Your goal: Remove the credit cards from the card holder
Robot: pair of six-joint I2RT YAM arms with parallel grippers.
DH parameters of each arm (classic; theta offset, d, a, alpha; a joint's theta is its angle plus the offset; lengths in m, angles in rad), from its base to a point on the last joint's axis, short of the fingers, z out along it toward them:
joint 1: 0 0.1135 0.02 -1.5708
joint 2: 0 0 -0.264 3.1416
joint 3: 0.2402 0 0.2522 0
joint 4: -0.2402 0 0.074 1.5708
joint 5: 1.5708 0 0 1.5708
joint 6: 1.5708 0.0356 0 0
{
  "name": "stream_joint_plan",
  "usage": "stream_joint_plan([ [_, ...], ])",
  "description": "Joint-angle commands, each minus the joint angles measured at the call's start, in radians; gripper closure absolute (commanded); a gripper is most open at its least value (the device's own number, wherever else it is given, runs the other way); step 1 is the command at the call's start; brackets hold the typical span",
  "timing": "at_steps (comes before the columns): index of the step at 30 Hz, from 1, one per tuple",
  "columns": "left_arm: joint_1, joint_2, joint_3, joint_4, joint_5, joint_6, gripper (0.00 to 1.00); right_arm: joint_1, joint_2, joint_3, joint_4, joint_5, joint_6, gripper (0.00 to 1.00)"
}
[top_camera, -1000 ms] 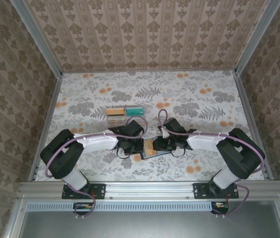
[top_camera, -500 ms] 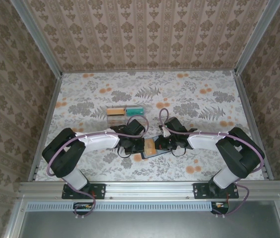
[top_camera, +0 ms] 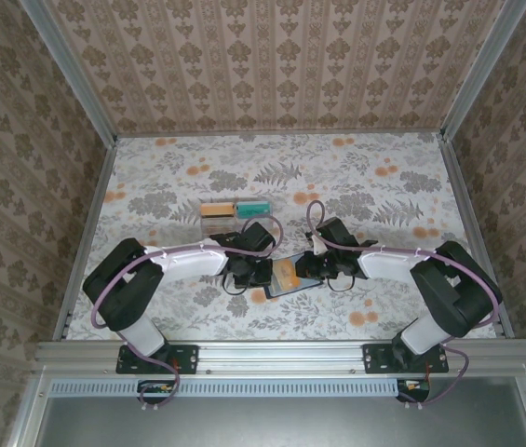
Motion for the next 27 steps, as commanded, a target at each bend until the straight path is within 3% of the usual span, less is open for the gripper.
stream_joint_plan([
  [1, -0.006, 0.031, 0.007, -0.065, -0.029, 0.029, 1.00, -0.004, -0.019, -0.002, 0.005, -0.046, -0.005, 0.77],
  [4, -0.007, 0.037, 0.013, -0.066, -0.026, 0.034, 1.00, -0.003, 0.006, 0.015, 0.024, -0.066, 0.001, 0.70],
  [14, -0.012, 0.045, 0.022, -0.066, -0.017, 0.036, 1.00, -0.002, 0.086, 0.028, 0.077, -0.101, 0.011, 0.69],
  [20, -0.012, 0.046, 0.027, -0.068, -0.017, 0.041, 1.00, -0.004, 0.082, 0.015, 0.065, -0.079, 0.008, 0.91],
  [27, -0.012, 0.054, 0.019, -0.074, -0.014, 0.045, 1.00, -0.033, 0.038, -0.021, 0.012, -0.012, -0.007, 0.94],
])
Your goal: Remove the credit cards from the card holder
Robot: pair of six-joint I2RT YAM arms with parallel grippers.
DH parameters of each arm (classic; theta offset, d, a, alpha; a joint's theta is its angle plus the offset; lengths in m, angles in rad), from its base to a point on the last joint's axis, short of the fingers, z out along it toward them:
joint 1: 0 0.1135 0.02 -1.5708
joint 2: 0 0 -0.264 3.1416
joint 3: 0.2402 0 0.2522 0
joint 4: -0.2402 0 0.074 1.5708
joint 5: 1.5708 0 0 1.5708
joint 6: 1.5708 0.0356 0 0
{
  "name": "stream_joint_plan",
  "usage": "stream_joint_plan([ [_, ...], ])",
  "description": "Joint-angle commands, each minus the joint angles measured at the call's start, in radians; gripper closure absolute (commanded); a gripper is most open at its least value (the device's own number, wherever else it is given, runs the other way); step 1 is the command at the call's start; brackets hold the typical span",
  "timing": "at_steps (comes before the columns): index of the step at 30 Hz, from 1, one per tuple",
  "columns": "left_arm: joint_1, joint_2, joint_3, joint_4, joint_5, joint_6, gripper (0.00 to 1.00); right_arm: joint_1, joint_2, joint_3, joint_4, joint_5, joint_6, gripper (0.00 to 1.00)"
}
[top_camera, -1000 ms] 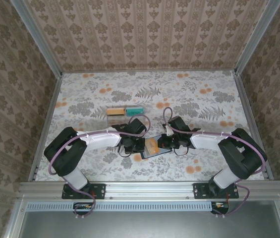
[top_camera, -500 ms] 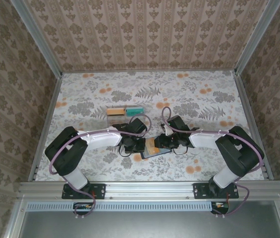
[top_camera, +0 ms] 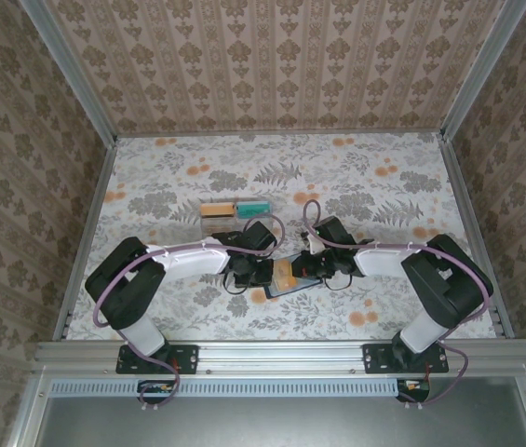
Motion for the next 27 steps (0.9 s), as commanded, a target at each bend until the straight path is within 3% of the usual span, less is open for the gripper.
stream_joint_plan([
  [1, -0.007, 0.038, -0.003, -0.049, -0.013, 0.025, 1.00, -0.027, -0.032, -0.038, -0.060, 0.079, -0.011, 0.94],
  [21, -0.005, 0.019, 0.002, -0.032, 0.003, 0.043, 1.00, -0.132, -0.261, -0.074, -0.202, 0.114, -0.057, 0.98],
  [24, 0.004, -0.009, 0.006, -0.005, 0.044, 0.046, 0.84, -0.134, -0.294, -0.061, -0.227, 0.119, -0.058, 0.98],
  [27, 0.013, -0.053, 0.033, -0.018, 0.055, 0.055, 0.75, -0.134, -0.332, -0.038, -0.257, 0.120, -0.059, 1.00],
])
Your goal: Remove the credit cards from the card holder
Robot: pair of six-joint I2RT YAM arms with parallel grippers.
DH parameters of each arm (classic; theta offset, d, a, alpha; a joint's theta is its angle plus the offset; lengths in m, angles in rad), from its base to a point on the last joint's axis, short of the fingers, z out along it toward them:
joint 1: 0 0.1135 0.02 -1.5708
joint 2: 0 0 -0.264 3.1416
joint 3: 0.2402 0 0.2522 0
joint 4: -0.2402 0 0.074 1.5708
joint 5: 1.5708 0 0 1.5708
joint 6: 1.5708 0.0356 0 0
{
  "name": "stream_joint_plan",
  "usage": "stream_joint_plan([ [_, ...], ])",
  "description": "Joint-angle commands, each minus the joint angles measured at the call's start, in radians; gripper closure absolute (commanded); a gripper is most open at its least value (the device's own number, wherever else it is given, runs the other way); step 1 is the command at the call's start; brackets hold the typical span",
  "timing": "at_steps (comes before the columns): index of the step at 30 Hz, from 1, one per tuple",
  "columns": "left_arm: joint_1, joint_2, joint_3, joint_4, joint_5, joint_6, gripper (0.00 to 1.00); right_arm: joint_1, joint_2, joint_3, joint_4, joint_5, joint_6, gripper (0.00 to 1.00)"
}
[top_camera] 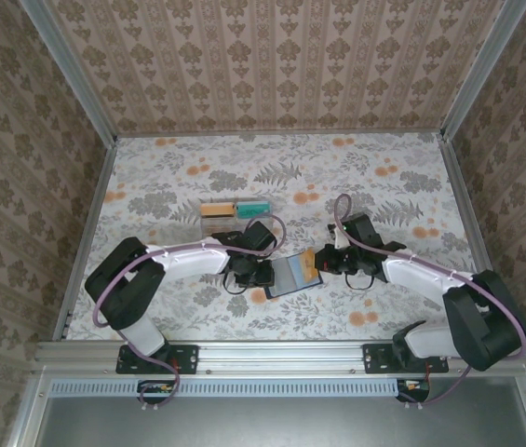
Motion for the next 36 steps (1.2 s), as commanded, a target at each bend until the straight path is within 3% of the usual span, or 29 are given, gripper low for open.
stream_joint_plan([
  [1, 0.013, -0.061, 0.041, -0.031, 0.030, 0.023, 0.72, -0.005, -0.050, 0.038, -0.072, 0.024, -0.020, 1.00],
  [3, 0.029, -0.106, 0.057, -0.043, 0.026, 0.024, 0.64, -0.005, -0.075, 0.055, -0.082, 0.024, -0.015, 1.00],
  [7, 0.076, -0.201, 0.058, -0.034, 0.017, 0.015, 0.58, -0.003, -0.107, 0.101, -0.109, 0.020, -0.013, 1.00],
  [10, 0.123, -0.283, 0.036, 0.011, 0.007, -0.010, 0.38, -0.003, -0.120, 0.136, -0.114, 0.018, -0.007, 1.00],
  [12, 0.166, -0.334, 0.013, 0.044, 0.000, -0.044, 0.34, -0.003, -0.126, 0.154, -0.096, 0.015, 0.008, 1.00],
  [16, 0.244, -0.430, -0.045, 0.139, 0.025, -0.052, 0.34, -0.001, -0.135, 0.186, -0.037, 0.005, 0.037, 1.00],
  [21, 0.385, -0.455, -0.091, 0.289, 0.269, -0.107, 0.37, 0.005, -0.139, 0.211, 0.082, -0.011, 0.080, 1.00],
  [24, 0.394, -0.447, -0.083, 0.328, 0.305, -0.115, 0.43, 0.007, -0.129, 0.231, 0.135, -0.037, 0.099, 1.00],
  [29, 0.409, -0.379, -0.090, 0.572, 0.463, -0.241, 0.51, 0.006, -0.097, 0.251, 0.273, -0.125, 0.161, 1.00],
  [36, 0.420, -0.314, -0.034, 0.599, 0.529, -0.245, 0.61, 0.006, -0.038, 0.275, 0.432, -0.191, 0.247, 1.00],
])
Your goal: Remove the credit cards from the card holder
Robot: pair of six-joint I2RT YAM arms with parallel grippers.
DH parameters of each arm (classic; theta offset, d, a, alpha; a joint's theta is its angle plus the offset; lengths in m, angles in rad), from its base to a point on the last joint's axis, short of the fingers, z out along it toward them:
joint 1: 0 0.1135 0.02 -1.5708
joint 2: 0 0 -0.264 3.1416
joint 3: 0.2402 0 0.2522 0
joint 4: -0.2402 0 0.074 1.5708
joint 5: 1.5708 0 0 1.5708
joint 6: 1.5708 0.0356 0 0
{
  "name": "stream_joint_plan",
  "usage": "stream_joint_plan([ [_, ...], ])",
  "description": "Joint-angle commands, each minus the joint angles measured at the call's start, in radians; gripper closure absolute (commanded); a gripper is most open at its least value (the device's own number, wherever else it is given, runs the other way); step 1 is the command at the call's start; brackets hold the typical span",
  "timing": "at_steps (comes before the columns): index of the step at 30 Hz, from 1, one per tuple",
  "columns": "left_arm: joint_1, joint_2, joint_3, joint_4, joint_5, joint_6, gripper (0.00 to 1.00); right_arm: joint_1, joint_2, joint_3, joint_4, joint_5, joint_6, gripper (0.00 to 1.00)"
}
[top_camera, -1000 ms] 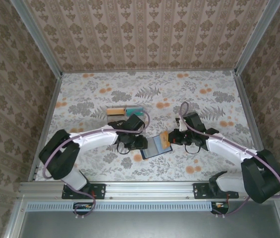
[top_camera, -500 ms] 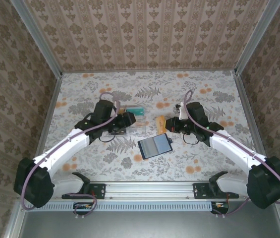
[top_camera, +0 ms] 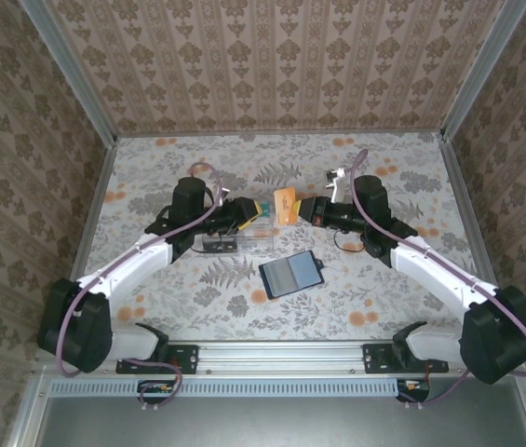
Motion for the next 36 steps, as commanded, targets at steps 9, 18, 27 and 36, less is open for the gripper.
stream_joint_plan([
  [9, 0.036, 0.039, 0.039, 0.247, 0.156, -0.118, 0.65, 0.002, 0.088, 0.074, 0.191, -0.127, 0.130, 1.00],
  [18, 0.036, 0.030, 0.038, 0.291, 0.168, -0.138, 0.68, 0.003, 0.102, 0.078, 0.221, -0.141, 0.158, 1.00],
  [27, 0.030, 0.027, 0.032, 0.330, 0.174, -0.166, 0.77, 0.004, 0.127, 0.073, 0.261, -0.185, 0.195, 1.00],
  [36, 0.019, -0.002, 0.037, 0.311, 0.168, -0.161, 0.95, 0.004, 0.128, 0.060, 0.262, -0.193, 0.197, 1.00],
])
